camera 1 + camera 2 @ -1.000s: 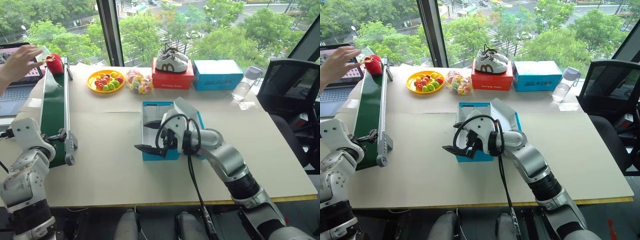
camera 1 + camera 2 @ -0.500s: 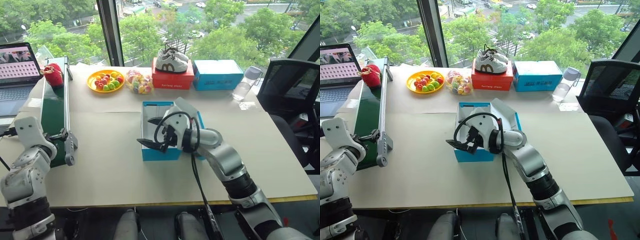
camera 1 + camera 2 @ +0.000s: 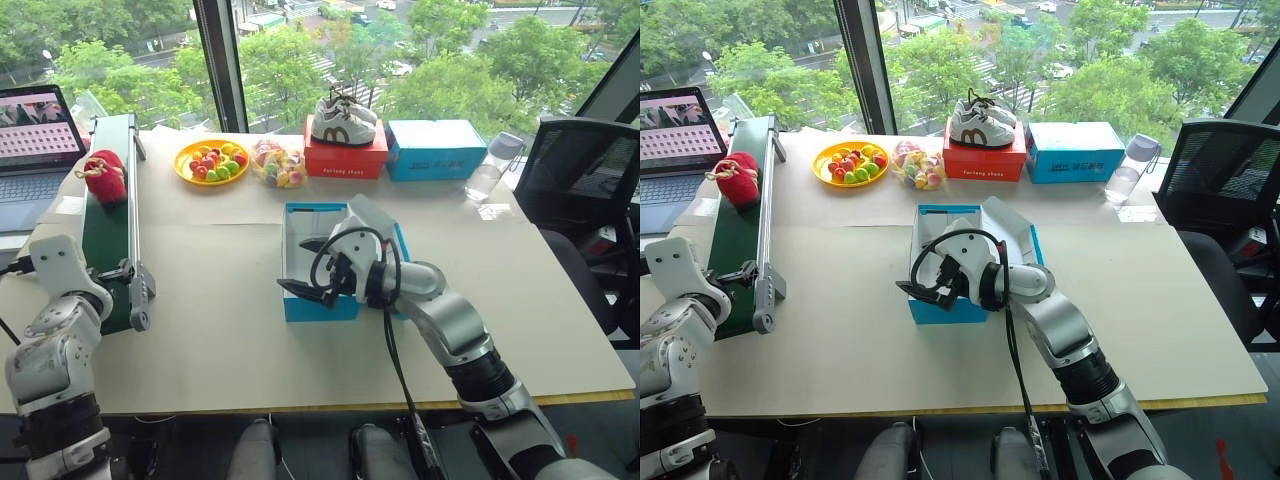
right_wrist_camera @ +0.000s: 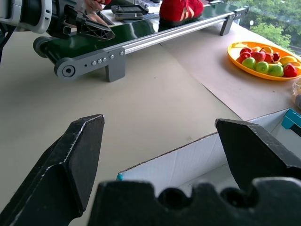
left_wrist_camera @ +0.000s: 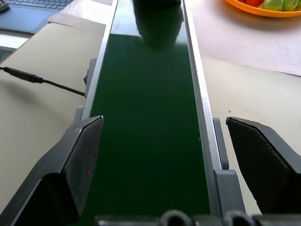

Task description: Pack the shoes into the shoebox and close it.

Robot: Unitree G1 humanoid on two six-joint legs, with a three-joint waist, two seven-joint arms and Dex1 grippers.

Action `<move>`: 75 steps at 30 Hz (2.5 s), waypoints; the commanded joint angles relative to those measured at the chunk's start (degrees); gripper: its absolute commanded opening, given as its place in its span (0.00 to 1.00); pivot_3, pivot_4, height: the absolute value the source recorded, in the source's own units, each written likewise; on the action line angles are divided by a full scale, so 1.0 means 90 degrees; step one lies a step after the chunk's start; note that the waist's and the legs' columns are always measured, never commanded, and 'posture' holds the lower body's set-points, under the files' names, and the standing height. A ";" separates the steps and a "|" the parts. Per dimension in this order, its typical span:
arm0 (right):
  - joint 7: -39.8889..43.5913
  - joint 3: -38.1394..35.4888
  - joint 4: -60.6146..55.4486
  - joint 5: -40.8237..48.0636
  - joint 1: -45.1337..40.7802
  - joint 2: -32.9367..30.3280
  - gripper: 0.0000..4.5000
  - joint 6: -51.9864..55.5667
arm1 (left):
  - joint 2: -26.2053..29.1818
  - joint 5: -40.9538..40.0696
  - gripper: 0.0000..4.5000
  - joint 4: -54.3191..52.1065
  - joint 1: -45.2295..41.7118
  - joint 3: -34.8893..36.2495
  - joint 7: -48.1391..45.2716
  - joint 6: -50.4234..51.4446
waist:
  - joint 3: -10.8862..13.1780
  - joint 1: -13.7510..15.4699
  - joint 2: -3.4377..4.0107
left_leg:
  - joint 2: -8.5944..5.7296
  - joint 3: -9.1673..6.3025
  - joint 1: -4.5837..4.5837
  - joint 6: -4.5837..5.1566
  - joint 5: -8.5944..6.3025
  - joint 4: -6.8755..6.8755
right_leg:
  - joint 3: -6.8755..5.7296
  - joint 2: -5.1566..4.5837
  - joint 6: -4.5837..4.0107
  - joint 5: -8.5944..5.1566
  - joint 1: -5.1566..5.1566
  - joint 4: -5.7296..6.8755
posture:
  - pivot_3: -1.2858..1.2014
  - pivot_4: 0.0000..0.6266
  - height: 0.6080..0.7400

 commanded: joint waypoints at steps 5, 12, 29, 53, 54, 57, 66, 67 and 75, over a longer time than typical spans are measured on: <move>0.0038 -0.0161 -0.0190 0.0014 -0.0116 0.0040 0.99 -0.0126 | 0.0017 0.0190 1.00 -0.0188 0.0016 -0.0023 0.0129 -0.0276 | 0.0000 0.0001 0.0000 | 0.0000 0.0000 0.0000 0.0000 0.0000 -0.0001 | 0.0000 0.0000 0.0000 0.0000 0.0000 -0.0001 | 0.52 0.24 0.96; 0.0064 -0.0163 -0.0174 0.0008 -0.0127 0.0035 0.99 -0.0130 | -0.0174 0.0365 1.00 -0.0151 0.0008 -0.0296 0.0245 -0.0426 | -0.0001 0.0007 -0.0002 | 0.0000 0.0000 0.0000 0.0000 0.0000 0.0000 | -0.0001 0.0000 0.0000 0.0000 0.0001 0.0000 | 0.52 0.24 0.96; 0.0086 -0.0220 -0.0263 -0.0010 -0.0124 -0.0049 1.00 -0.0078 | -0.0292 0.0495 0.94 0.0178 0.0022 -0.0334 0.0380 -0.0609 | -0.0002 0.0000 -0.0003 | 0.0000 0.0000 0.0000 0.0000 0.0000 0.0000 | 0.0000 0.0000 0.0000 0.0000 0.0001 0.0000 | 0.52 0.24 0.96; -0.3614 -0.4056 0.0317 0.5624 -0.1494 0.2620 1.00 0.4127 | -0.2385 -0.0909 0.56 -0.1855 -0.0291 -0.3014 -0.1212 -0.2178 | -0.0004 -0.0028 -0.0025 | 0.0001 -0.0001 -0.0026 0.0051 0.0030 0.0001 | 0.0000 0.0002 0.0003 0.0009 -0.0007 0.0000 | 0.52 0.24 0.96; -0.3750 -0.4012 0.0263 0.5700 -0.1469 0.2604 1.00 0.4172 | -0.2425 -0.0922 0.56 -0.1858 -0.0309 -0.3090 -0.1227 -0.2172 | -0.0004 -0.0033 -0.0025 | 0.0002 -0.0003 -0.0033 0.0052 0.0031 0.0005 | -0.0001 0.0003 0.0003 0.0009 -0.0011 0.0001 | 0.52 0.24 0.96; -0.4072 -0.3840 0.0208 0.5781 -0.1366 0.2539 1.00 0.4249 | -0.2462 -0.0913 0.56 -0.1847 -0.0380 -0.3275 -0.1277 -0.2168 | -0.0004 -0.0028 -0.0025 | 0.0001 -0.0007 -0.0033 0.0053 0.0031 0.0011 | -0.0001 0.0006 0.0004 0.0009 -0.0007 0.0000 | 0.52 0.24 0.96; -0.4135 -0.4075 0.0712 0.5741 -0.1347 0.2041 1.00 0.3804 | -0.2305 -0.0948 0.56 -0.1748 -0.0446 -0.3166 -0.1344 -0.2108 | -0.0004 -0.0020 -0.0025 | 0.0001 -0.0013 -0.0038 0.0054 0.0031 0.0016 | -0.0002 0.0009 0.0009 0.0007 -0.0005 -0.0005 | 0.52 0.24 0.96; -0.4115 -0.4190 0.0780 0.5814 -0.1393 0.1912 1.00 0.3779 | -0.2172 -0.0888 0.56 -0.1701 -0.0393 -0.3070 -0.1351 -0.2104 | -0.0004 -0.0020 -0.0025 | 0.0001 -0.0013 -0.0038 0.0054 0.0031 0.0016 | -0.0002 0.0009 0.0009 0.0007 -0.0005 -0.0005 | 0.52 0.24 0.96; -0.4006 -0.4227 0.1132 0.5715 -0.1534 0.1466 1.00 0.3595 | -0.1759 -0.0988 0.56 -0.1807 -0.0245 -0.2706 -0.1385 -0.2048 | -0.0004 -0.0023 -0.0025 | 0.0002 -0.0013 -0.0039 0.0055 0.0031 0.0011 | -0.0001 0.0010 0.0009 0.0007 -0.0008 -0.0011 | 0.52 0.24 0.96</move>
